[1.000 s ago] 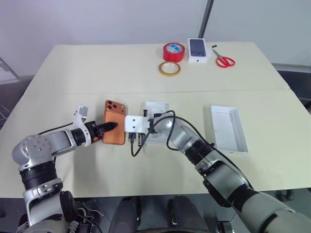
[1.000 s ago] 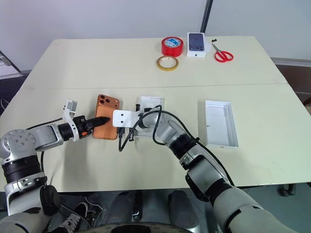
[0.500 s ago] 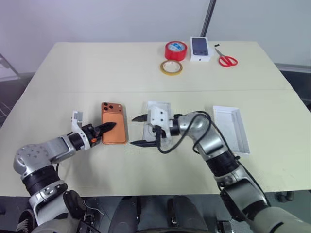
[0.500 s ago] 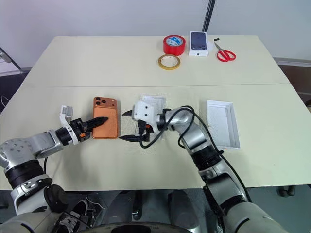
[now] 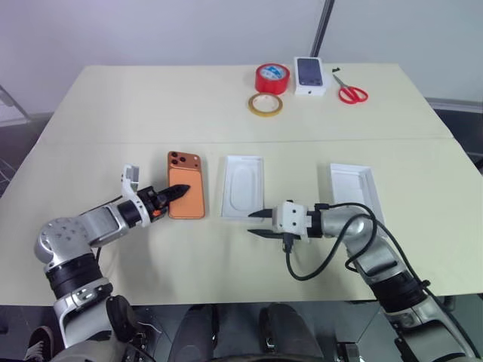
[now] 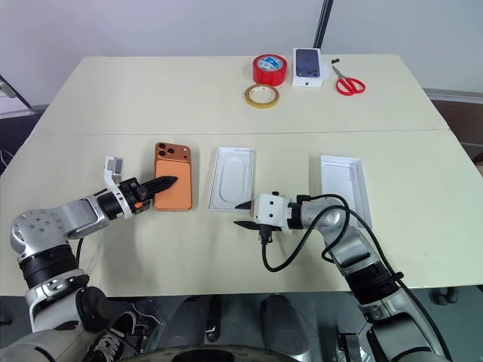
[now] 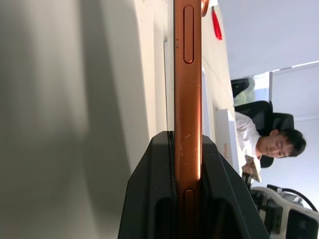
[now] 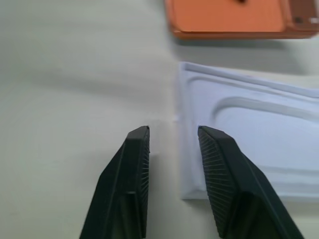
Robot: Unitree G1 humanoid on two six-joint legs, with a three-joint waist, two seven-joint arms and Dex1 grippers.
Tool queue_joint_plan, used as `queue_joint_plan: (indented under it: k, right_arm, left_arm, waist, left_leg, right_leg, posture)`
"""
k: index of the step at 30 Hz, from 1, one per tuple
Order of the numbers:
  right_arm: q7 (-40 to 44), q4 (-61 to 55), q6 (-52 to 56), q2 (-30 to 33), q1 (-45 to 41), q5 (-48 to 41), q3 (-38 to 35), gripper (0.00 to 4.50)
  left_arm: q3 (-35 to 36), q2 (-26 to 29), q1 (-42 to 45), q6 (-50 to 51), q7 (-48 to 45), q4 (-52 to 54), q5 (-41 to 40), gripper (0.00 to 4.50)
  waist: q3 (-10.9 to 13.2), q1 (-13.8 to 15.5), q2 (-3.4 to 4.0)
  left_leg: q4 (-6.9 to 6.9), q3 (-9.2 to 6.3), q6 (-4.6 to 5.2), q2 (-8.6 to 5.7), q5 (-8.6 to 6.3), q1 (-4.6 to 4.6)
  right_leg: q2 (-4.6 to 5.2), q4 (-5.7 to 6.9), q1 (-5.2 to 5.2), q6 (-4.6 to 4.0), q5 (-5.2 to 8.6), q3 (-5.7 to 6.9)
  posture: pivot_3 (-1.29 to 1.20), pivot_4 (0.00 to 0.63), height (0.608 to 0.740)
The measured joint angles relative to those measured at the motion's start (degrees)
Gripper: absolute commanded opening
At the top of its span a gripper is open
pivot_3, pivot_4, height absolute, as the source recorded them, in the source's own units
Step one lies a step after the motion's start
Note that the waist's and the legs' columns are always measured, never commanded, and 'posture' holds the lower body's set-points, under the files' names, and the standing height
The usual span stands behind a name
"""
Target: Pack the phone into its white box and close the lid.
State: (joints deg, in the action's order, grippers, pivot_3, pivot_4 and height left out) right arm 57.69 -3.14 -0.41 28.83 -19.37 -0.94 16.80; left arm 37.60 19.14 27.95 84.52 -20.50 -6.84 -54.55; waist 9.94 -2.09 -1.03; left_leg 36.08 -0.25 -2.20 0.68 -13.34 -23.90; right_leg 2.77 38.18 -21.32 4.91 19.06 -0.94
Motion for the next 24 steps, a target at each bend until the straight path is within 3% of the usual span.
queue_joint_plan:
  k: [5,20,23,24]
  right_arm:
    - [-1.0,-2.1,0.2,-1.8,0.0,-3.9,-1.3,1.59]
    - [-0.9,6.0,-4.3,-1.6,-2.0,0.8,2.3,1.59]
    - [-0.8,6.8,-5.1,-1.6,-2.0,1.0,2.3,0.72]
    - [-0.8,6.9,-5.2,-1.6,-2.0,1.2,2.4,0.2]
  left_arm:
    - [-0.9,0.1,0.4,-0.3,-0.5,-1.0,-0.2,0.0]
    - [-2.3,0.0,0.4,-0.9,-0.8,0.2,-2.7,0.0]
    - [-2.3,0.0,0.4,-1.1,-0.6,0.2,-3.0,0.0]
    - [-2.3,0.0,0.4,-1.1,-0.6,0.2,-3.0,0.0]
  waist:
    - [0.0,0.3,-0.01]
    - [0.0,1.3,-0.02]
    - [0.0,1.3,-0.02]
    - [0.0,1.2,-0.02]
  left_leg:
    - [0.0,0.0,-0.01,0.01,0.01,-0.02]
    - [0.09,0.0,-0.05,0.03,0.04,-0.01]
    - [0.08,-0.01,-0.07,0.04,0.05,-0.01]
    - [0.08,0.0,-0.08,0.04,0.06,-0.01]
  right_leg:
    - [-0.02,-0.01,-0.01,0.0,0.0,0.01]
    - [-0.07,0.02,0.03,0.0,0.0,0.02]
    - [-0.08,0.03,0.02,0.01,0.0,0.02]
    - [-0.09,0.03,0.02,0.0,0.0,0.02]
  posture:
    - [0.0,0.15,0.74]
    - [0.0,0.15,0.74]
    - [0.0,0.15,0.74]
    - [0.0,0.15,0.74]
